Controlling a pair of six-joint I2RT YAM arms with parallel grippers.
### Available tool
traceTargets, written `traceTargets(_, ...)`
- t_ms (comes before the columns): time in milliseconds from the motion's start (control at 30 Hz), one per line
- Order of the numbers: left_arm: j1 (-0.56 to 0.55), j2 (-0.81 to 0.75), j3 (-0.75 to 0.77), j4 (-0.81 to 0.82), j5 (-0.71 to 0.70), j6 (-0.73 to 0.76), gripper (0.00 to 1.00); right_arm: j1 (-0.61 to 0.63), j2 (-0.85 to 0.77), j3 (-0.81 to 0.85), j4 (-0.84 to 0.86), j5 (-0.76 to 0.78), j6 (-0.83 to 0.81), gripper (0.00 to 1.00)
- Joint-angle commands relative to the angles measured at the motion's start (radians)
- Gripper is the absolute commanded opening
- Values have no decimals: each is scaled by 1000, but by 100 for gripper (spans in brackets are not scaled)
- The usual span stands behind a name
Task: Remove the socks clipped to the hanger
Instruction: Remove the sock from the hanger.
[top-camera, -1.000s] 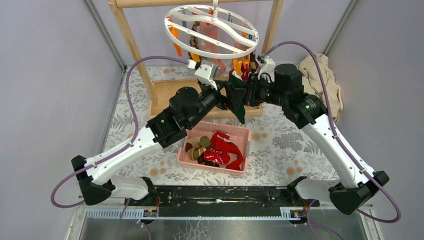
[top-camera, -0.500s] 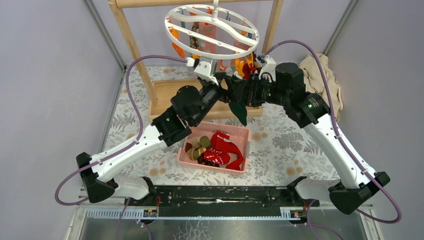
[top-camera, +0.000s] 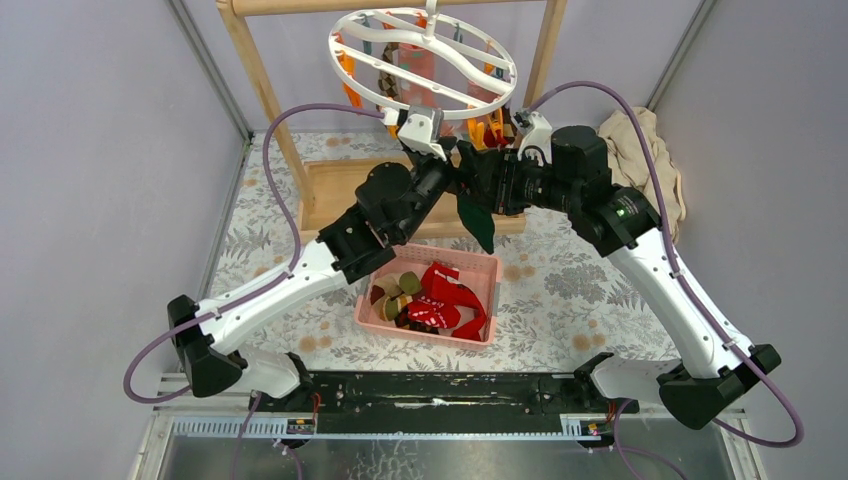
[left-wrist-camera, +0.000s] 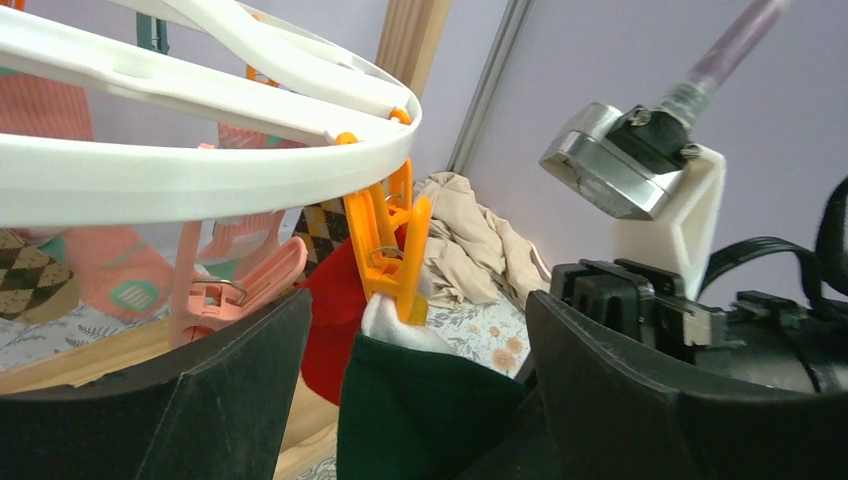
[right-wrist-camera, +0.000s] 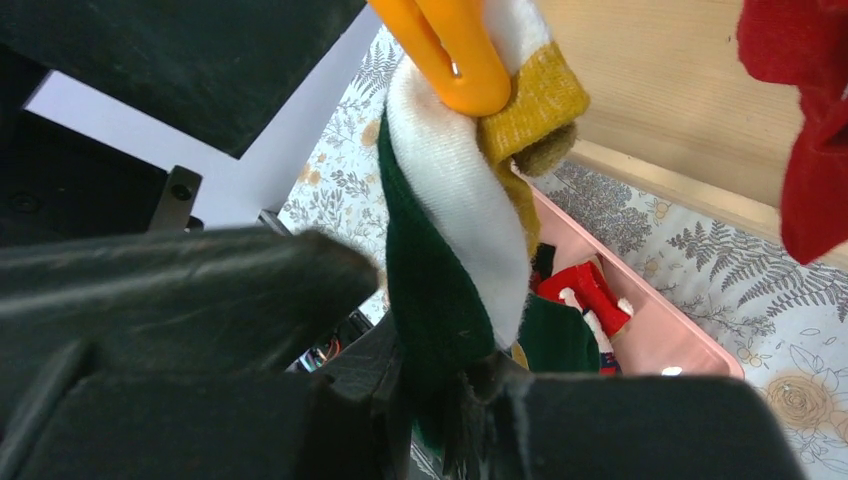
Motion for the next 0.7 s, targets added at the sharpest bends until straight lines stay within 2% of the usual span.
traceTargets(0, 16, 22, 31, 90, -45, 15, 86, 10, -39, 28, 18, -23, -10, 18)
traceTargets(333, 54, 37, 28, 128, -57, 11, 81, 10, -56, 20, 17, -28, -12, 18)
traceTargets(667, 89, 55, 22, 204, -12, 3, 80, 10, -59, 10, 23, -41, -12, 17)
